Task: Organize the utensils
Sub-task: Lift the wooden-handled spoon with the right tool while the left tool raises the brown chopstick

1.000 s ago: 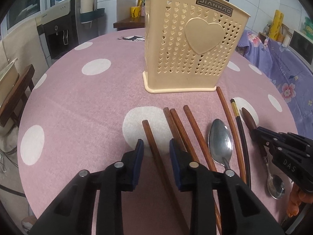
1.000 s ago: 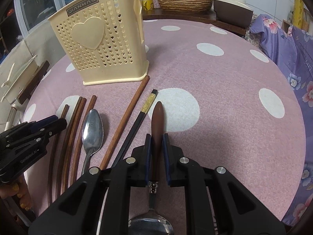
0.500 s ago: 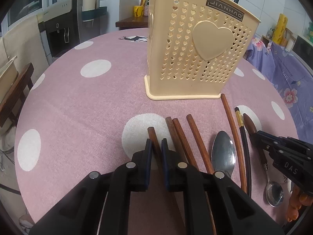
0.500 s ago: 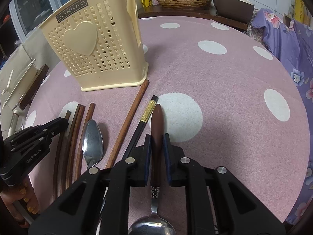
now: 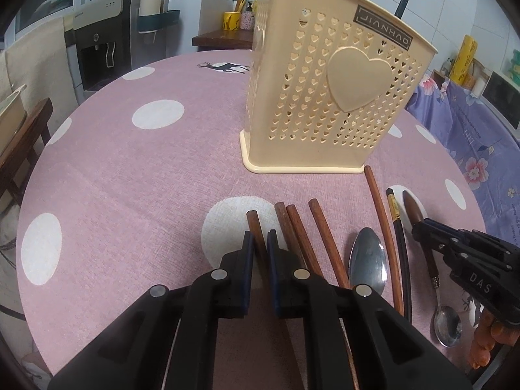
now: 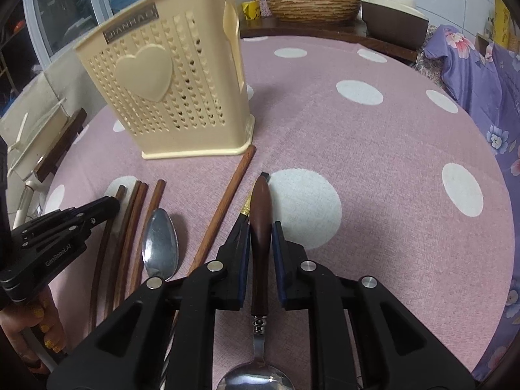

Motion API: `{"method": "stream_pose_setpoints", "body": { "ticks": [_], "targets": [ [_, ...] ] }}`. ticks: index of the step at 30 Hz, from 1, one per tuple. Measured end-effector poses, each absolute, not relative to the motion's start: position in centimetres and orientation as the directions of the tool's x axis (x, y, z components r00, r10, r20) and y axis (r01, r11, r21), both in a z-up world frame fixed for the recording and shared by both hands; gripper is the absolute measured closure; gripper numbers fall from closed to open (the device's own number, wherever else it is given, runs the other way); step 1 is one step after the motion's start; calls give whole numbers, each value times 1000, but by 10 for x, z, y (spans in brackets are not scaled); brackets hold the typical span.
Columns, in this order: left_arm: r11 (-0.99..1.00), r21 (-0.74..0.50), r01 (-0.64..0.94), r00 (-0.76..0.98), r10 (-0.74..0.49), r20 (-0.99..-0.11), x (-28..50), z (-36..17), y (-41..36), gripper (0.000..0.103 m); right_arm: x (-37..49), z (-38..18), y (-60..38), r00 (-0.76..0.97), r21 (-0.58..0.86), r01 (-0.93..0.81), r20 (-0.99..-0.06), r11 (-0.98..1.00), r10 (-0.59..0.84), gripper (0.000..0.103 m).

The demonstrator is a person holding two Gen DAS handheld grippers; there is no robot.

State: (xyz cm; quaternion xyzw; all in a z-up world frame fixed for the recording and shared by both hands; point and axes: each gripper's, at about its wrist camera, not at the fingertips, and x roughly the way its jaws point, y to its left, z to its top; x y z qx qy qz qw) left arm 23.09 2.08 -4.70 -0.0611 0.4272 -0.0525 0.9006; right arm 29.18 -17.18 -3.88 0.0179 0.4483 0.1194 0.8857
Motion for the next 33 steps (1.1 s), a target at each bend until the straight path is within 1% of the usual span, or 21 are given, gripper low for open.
{"method": "stream_pose_setpoints", "body": {
  "ticks": [4,7,15,18,20,21,24,28,31,32,33],
  "targets": [
    [984,-171,51,655,-162,-738,226,-35,24,94,283,-23,-178,610,164,-208,-749,964,259,88],
    [979,-190,67,689,-183,-701,218,-16,28,94,274,-7,-185,643,186,-217,-711,958,284,88],
    [966,-213,144,790,-242,-564,185,47,33,95,237,45,-203,735,196,-268,-591,943,332,89],
    [961,-218,170,818,-261,-513,174,66,34,95,225,57,-208,754,196,-281,-561,939,343,90],
    [957,-228,178,833,-269,-483,169,76,37,95,220,61,-211,761,206,-285,-545,936,351,102],
    [955,-235,179,841,-272,-468,166,80,39,95,218,64,-213,769,212,-286,-531,935,356,102],
    [957,-231,177,852,-266,-451,166,86,42,95,216,69,-212,776,195,-290,-526,937,349,102],
    [955,-246,164,849,-264,-458,172,83,44,95,221,68,-210,771,202,-284,-533,937,349,102],
    [953,-254,164,849,-267,-456,171,82,45,95,232,61,-213,769,221,-255,-543,941,336,102],
    [953,-254,163,849,-267,-455,170,82,45,95,239,57,-216,764,240,-241,-551,940,336,98],
    [954,-252,165,851,-267,-453,170,82,45,95,247,53,-217,753,260,-231,-562,938,342,88]
  ]
}}
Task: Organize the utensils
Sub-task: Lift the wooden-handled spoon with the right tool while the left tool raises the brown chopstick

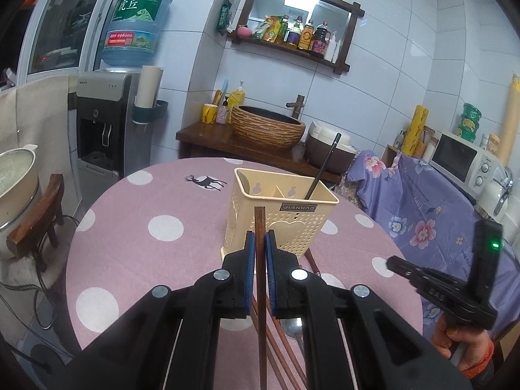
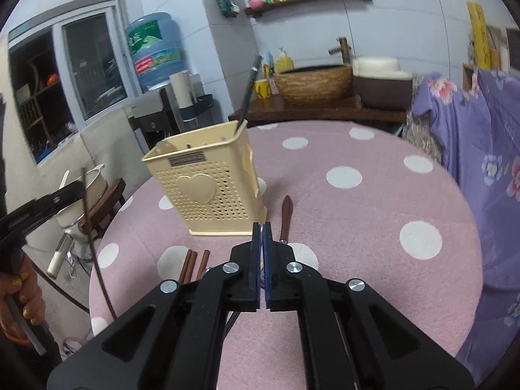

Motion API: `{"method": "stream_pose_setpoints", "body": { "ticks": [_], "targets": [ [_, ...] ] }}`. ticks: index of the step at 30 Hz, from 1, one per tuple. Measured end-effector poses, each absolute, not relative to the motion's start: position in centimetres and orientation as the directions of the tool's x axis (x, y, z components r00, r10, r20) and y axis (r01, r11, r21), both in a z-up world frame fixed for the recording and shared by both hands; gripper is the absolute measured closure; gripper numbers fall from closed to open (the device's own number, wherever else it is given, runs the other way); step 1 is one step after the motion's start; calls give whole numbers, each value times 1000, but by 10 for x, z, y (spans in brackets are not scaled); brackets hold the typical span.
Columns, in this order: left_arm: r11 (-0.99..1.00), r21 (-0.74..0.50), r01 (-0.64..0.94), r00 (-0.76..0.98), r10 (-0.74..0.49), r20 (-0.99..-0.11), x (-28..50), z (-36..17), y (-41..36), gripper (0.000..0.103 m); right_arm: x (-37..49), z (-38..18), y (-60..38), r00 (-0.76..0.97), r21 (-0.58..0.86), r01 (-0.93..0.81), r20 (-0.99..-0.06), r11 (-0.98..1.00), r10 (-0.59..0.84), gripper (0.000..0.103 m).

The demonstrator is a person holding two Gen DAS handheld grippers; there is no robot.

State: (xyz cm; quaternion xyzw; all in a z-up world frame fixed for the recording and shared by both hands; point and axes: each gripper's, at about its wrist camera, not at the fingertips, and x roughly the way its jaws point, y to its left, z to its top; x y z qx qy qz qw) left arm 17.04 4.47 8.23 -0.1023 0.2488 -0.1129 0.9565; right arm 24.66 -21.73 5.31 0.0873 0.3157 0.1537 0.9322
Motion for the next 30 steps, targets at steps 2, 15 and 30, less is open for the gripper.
{"method": "stream_pose_setpoints", "body": {
  "ticks": [2,15,30],
  "targets": [
    [954,-250,168,854,-267,-446,167,84,46,95,266,42,-220,735,296,-208,-581,932,349,64],
    [953,-251,172,862,-268,-429,166,87,48,95,377,-29,-175,587,233,-194,-751,953,303,77],
    [951,-255,173,863,-271,-426,165,89,46,95,404,-51,-165,577,127,-190,-788,973,216,83]
  ]
}}
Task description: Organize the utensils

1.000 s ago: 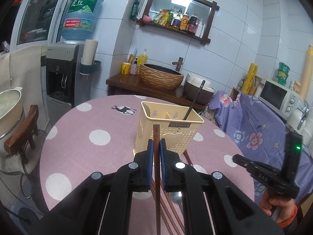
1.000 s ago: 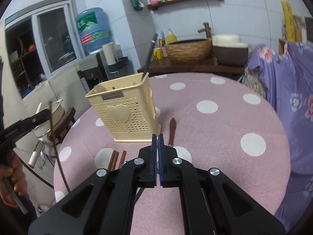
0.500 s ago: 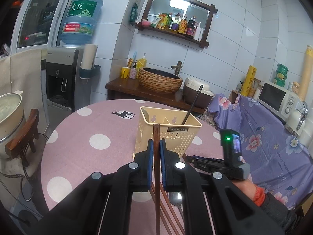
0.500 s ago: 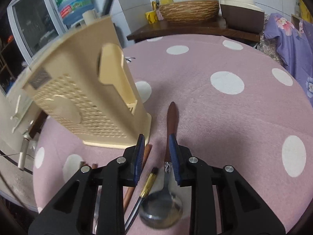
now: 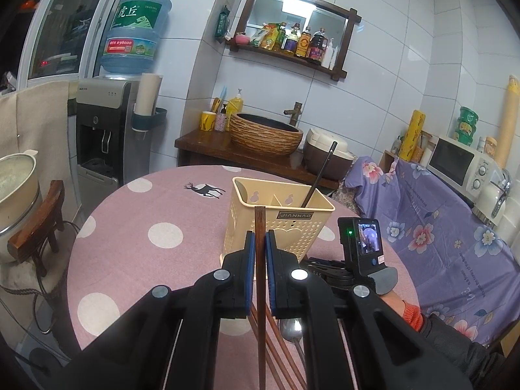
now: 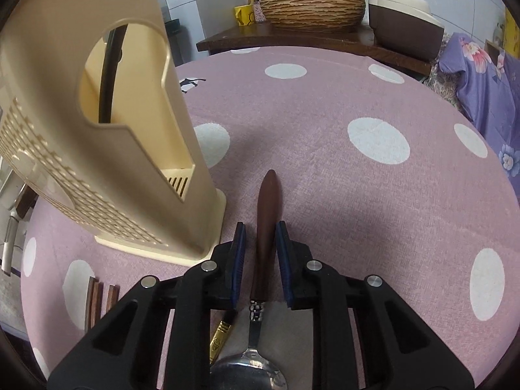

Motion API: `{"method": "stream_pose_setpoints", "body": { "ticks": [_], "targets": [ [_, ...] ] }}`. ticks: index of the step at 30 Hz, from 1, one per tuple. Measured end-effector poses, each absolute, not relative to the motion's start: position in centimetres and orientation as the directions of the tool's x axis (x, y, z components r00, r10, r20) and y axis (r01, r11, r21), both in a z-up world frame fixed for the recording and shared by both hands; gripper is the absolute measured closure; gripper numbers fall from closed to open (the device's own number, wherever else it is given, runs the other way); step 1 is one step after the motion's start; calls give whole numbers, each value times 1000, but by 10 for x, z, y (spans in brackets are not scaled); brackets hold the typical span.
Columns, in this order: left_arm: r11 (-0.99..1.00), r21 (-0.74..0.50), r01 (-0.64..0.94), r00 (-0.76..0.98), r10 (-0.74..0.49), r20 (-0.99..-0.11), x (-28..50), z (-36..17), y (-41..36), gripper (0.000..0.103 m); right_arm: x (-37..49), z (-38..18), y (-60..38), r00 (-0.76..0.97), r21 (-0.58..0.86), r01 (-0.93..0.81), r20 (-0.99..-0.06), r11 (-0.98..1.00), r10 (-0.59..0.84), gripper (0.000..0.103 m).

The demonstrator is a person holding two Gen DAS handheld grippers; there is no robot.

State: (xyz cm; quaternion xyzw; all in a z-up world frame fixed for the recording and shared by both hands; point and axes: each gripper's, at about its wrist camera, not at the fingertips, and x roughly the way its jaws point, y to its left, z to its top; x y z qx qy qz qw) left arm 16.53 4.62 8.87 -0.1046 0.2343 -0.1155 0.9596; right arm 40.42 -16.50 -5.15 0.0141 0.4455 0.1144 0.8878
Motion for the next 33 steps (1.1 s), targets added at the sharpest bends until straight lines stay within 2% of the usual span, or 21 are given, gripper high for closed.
{"method": "stream_pose_setpoints", "body": {
  "ticks": [3,7,12,26,28,29,33],
  "targets": [
    [951,-254,176,864,-273,-424,164,90,45,95,410,-52,-164,578,113,-187,-791,976,202,89],
    [952,-253,175,864,-271,-424,164,89,45,95,411,-52,-162,580,98,-192,-792,977,193,89],
    [951,-256,172,864,-271,-425,164,89,46,95,399,-46,-178,573,193,-160,-780,968,251,89],
    [947,-273,167,873,-271,-406,156,90,52,95,271,39,-223,742,290,-252,-554,923,377,90],
    [947,-276,167,874,-271,-403,155,91,53,95,252,46,-228,754,305,-260,-528,916,390,92],
    [946,-278,168,874,-273,-401,154,91,53,95,244,48,-229,758,308,-264,-520,914,394,101],
    [945,-277,174,877,-277,-393,150,92,53,95,223,57,-227,791,258,-281,-483,924,375,102]
  ]
}}
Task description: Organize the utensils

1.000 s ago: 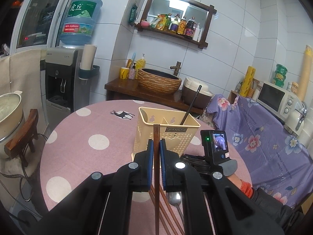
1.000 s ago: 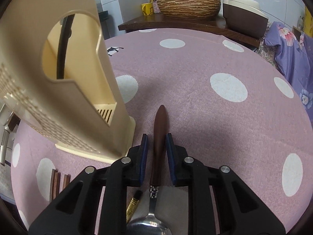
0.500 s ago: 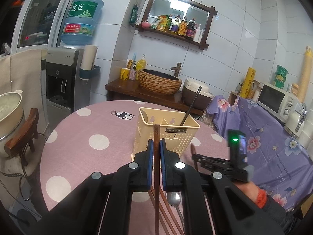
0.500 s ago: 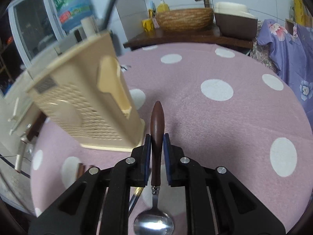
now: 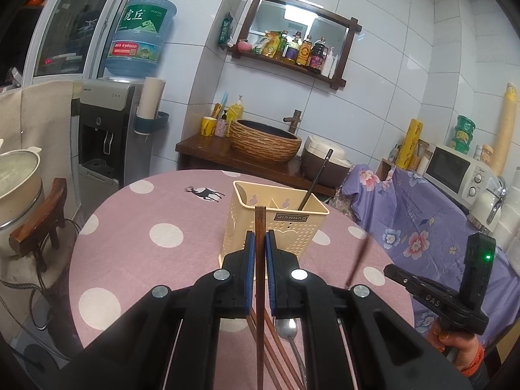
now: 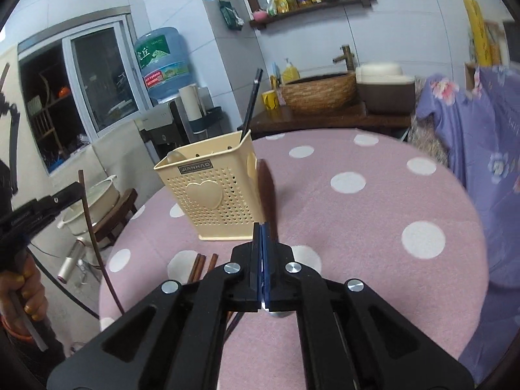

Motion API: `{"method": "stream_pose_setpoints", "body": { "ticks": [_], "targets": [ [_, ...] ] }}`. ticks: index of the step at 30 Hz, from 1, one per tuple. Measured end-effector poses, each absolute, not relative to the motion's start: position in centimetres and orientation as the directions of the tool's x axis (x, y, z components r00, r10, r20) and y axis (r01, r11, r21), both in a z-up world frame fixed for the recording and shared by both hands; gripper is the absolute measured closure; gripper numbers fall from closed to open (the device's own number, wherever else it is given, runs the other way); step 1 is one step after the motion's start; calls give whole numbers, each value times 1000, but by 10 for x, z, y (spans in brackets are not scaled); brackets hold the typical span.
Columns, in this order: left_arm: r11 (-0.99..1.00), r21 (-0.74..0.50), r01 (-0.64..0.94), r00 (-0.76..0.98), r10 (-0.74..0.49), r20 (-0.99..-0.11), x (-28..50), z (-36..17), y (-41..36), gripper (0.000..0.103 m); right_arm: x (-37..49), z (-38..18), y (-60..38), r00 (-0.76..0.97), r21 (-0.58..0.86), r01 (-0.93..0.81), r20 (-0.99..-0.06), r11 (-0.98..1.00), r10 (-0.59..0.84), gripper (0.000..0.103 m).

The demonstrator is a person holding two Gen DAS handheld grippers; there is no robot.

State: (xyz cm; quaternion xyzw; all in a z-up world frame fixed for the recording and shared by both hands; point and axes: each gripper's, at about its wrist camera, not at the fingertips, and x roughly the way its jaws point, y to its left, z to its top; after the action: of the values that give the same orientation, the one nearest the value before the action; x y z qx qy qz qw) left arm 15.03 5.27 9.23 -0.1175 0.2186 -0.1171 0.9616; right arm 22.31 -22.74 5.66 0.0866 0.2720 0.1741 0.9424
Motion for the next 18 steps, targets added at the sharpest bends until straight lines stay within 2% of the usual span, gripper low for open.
{"method": "stream_pose_setpoints", "body": {
  "ticks": [8,10,12,14,18],
  "targets": [
    [945,-276,175,876,-277,-394,150,92,51,95,245,47,-236,788,273,-231,-510,934,344,102],
    [944,-276,180,876,-281,-393,150,93,49,95,260,40,-241,788,284,-186,-530,941,315,97],
    [944,-272,184,876,-283,-391,150,93,49,95,277,30,-244,781,278,-141,-559,950,280,79],
    [944,-271,188,875,-286,-390,150,94,48,95,301,15,-245,749,285,-107,-607,953,265,72],
    [946,-266,187,876,-283,-391,150,94,47,95,339,-6,-233,694,241,-74,-684,968,224,72]
  ]
}}
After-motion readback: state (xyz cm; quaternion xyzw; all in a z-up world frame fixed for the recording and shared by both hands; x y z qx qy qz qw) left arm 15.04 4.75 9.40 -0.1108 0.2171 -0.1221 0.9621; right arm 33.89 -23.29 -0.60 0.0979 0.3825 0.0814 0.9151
